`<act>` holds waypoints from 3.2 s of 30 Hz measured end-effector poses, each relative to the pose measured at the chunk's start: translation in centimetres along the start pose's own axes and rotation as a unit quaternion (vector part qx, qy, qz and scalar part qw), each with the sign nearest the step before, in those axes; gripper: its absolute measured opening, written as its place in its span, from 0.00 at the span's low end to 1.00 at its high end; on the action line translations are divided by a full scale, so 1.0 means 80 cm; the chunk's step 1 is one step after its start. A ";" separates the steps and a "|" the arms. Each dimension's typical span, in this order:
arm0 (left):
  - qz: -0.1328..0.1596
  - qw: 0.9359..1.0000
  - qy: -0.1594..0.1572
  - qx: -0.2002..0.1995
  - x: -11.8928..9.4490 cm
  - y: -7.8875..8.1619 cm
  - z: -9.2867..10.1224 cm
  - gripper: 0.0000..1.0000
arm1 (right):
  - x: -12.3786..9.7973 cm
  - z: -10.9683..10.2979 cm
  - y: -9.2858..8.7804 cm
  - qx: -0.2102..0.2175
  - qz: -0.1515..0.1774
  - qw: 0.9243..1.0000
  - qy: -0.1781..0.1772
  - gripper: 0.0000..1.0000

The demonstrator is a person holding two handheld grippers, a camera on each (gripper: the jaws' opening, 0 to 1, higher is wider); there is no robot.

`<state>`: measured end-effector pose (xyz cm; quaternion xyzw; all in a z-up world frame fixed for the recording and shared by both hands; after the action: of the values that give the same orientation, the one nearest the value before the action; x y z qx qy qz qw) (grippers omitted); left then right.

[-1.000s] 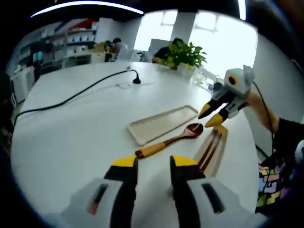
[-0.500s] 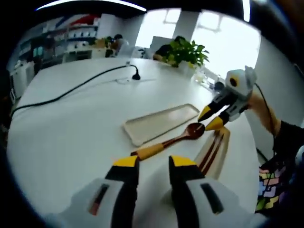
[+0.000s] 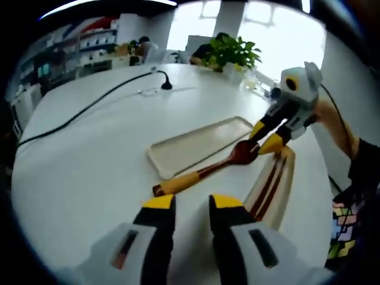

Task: Arrange the utensils inside the cutlery case until each visible utensil rests in its matching compartment.

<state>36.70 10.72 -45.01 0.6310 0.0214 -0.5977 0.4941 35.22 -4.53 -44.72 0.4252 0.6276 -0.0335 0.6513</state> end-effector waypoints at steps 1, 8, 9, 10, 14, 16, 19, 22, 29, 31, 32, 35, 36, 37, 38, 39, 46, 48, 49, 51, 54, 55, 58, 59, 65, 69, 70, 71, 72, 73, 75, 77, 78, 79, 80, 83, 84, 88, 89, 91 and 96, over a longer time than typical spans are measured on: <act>0.001 1.000 -0.001 -0.001 0.001 0.001 0.000 0.23 | 0.000 -0.001 0.001 0.001 0.002 1.000 0.002 0.16; 0.003 1.000 -0.007 -0.003 0.000 0.000 -0.005 0.22 | 0.002 0.001 0.000 0.009 0.020 1.000 0.010 0.12; 0.002 1.000 0.001 0.006 -0.001 0.000 -0.007 0.21 | 0.001 0.002 0.000 0.017 0.023 1.000 0.014 0.11; 0.002 1.000 0.004 0.013 -0.001 -0.001 -0.008 0.20 | 0.001 0.002 0.000 0.023 0.026 0.999 0.016 0.10; 0.000 1.000 0.000 0.018 -0.005 -0.003 -0.008 0.21 | 0.000 0.002 0.001 0.034 0.041 0.998 0.026 0.05; 0.000 1.000 0.001 0.018 -0.007 -0.005 -0.009 0.21 | -0.001 0.001 0.000 0.068 0.047 0.996 0.040 0.04; 0.004 1.000 0.011 0.023 -0.008 -0.005 -0.014 0.22 | -0.003 0.004 0.002 0.070 0.061 0.995 0.039 0.03; 0.018 1.000 -0.008 0.006 -0.009 -0.004 -0.012 0.25 | -0.004 0.008 0.004 0.075 0.072 0.994 0.039 0.02; 0.087 0.992 -0.073 -0.053 -0.018 0.010 -0.009 0.27 | -0.002 0.013 0.005 0.085 0.106 0.989 0.051 0.01; 0.094 0.990 -0.083 -0.067 -0.018 0.009 -0.012 0.28 | -0.002 0.014 0.005 0.083 0.111 0.989 0.053 0.01; 0.099 0.989 -0.086 -0.069 -0.019 0.009 -0.013 0.28 | -0.002 0.014 0.006 0.081 0.115 0.989 0.054 0.01; 0.110 0.986 -0.097 -0.083 -0.018 0.009 -0.011 0.29 | -0.003 0.014 0.008 0.075 0.123 0.988 0.056 0.01; 0.112 0.985 -0.097 -0.087 -0.018 0.008 -0.010 0.29 | -0.003 0.012 0.009 0.076 0.126 0.987 0.058 0.01; 0.113 0.985 -0.091 -0.096 -0.017 0.007 -0.013 0.31 | -0.003 0.011 0.010 0.076 0.130 0.987 0.060 0.01; 0.115 0.984 -0.086 -0.101 -0.017 0.007 -0.016 0.32 | -0.004 0.014 0.012 0.086 0.139 0.985 0.058 0.01; 0.118 0.984 -0.086 -0.102 -0.017 0.006 -0.015 0.32 | -0.004 0.015 0.013 0.090 0.142 0.984 0.061 0.01; 0.170 0.971 -0.120 -0.114 -0.028 0.022 -0.008 0.30 | -0.004 0.008 0.012 0.078 0.149 0.983 0.071 0.01; 0.176 0.970 -0.123 -0.112 -0.031 0.024 -0.003 0.25 | -0.008 0.007 0.014 0.075 0.152 0.983 0.071 0.01; 0.178 0.970 -0.122 -0.110 -0.032 0.026 -0.003 0.24 | -0.010 0.007 0.014 0.073 0.153 0.983 0.069 0.01; 0.182 0.971 -0.119 -0.103 -0.035 0.028 -0.003 0.24 | -0.014 0.005 0.015 0.068 0.155 0.983 0.067 0.01; 0.189 0.970 -0.120 -0.099 -0.037 0.031 -0.001 0.23 | -0.018 0.003 0.014 0.064 0.159 0.983 0.062 0.01; 0.190 0.969 -0.122 -0.102 -0.038 0.031 0.001 0.22 | -0.019 0.003 0.013 0.063 0.160 0.983 0.061 0.01; 0.200 0.964 -0.140 -0.105 -0.043 0.034 0.013 0.19 | -0.024 0.002 0.011 0.060 0.161 0.983 0.057 0.01; 0.200 0.964 -0.140 -0.103 -0.042 0.033 0.017 0.19 | -0.026 0.001 0.010 0.057 0.160 0.984 0.054 0.01; 0.183 0.970 -0.139 -0.075 -0.043 0.024 0.032 0.17 | -0.038 -0.009 -0.001 0.051 0.147 0.986 0.060 0.02; 0.185 0.970 -0.144 -0.062 -0.050 0.023 0.042 0.17 | -0.048 -0.016 -0.006 0.050 0.145 0.986 0.066 0.02; 0.186 0.969 -0.150 -0.061 -0.052 0.023 0.046 0.17 | -0.050 -0.018 -0.008 0.049 0.142 0.986 0.066 0.02; 0.185 0.968 -0.157 -0.063 -0.053 0.022 0.046 0.17 | -0.052 -0.020 -0.010 0.047 0.140 0.987 0.065 0.02; 0.183 0.968 -0.159 -0.064 -0.054 0.021 0.047 0.17 | -0.054 -0.021 -0.012 0.046 0.139 0.987 0.064 0.02; 0.183 0.968 -0.159 -0.063 -0.055 0.021 0.047 0.18 | -0.055 -0.021 -0.013 0.045 0.138 0.987 0.065 0.02; 0.183 0.969 -0.158 -0.056 -0.057 0.020 0.047 0.18 | -0.060 -0.024 -0.017 0.045 0.137 0.987 0.068 0.02; 0.190 0.967 -0.163 -0.053 -0.060 0.020 0.048 0.18 | -0.064 -0.024 -0.022 0.046 0.133 0.988 0.069 0.02; 0.193 0.965 -0.167 -0.056 -0.061 0.019 0.048 0.18 | -0.065 -0.026 -0.025 0.045 0.132 0.988 0.069 0.02; 0.194 0.965 -0.167 -0.059 -0.061 0.018 0.048 0.18 | -0.066 -0.027 -0.028 0.046 0.131 0.988 0.069 0.02; 0.194 0.965 -0.168 -0.061 -0.061 0.016 0.047 0.18 | -0.067 -0.026 -0.030 0.048 0.130 0.988 0.073 0.02; 0.182 0.966 -0.173 -0.058 -0.058 0.007 0.049 0.17 | -0.069 -0.029 -0.034 0.055 0.131 0.986 0.082 0.02; 0.178 0.967 -0.173 -0.056 -0.057 0.006 0.049 0.17 | -0.069 -0.030 -0.034 0.056 0.131 0.986 0.084 0.02; 0.175 0.969 -0.165 -0.049 -0.056 0.002 0.050 0.17 | -0.068 -0.033 -0.037 0.055 0.125 0.987 0.087 0.02; 0.175 0.969 -0.165 -0.048 -0.057 0.002 0.051 0.16 | -0.068 -0.034 -0.038 0.054 0.123 0.987 0.089 0.02; 0.176 0.969 -0.164 -0.047 -0.058 0.001 0.051 0.15 | -0.067 -0.035 -0.039 0.054 0.119 0.987 0.091 0.02; 0.169 0.971 -0.166 -0.044 -0.056 -0.006 0.058 0.14 | -0.062 -0.039 -0.041 0.064 0.114 0.987 0.094 0.02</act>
<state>31.74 10.52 -40.86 0.4952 -0.1417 -0.6006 0.6116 29.79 -7.19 -41.72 0.5360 0.6304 0.0408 0.5600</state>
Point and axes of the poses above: the point that each gripper's makers call its tool centre point, and the gripper's own axes: x roughly forward along the fingers, z roughly to its right, y roughly out of its top, the point moved 2 cm from there along -x, roughly backward along the fingers, and after that the axes turned 13 degrees about -z, right-handed, at the moved point
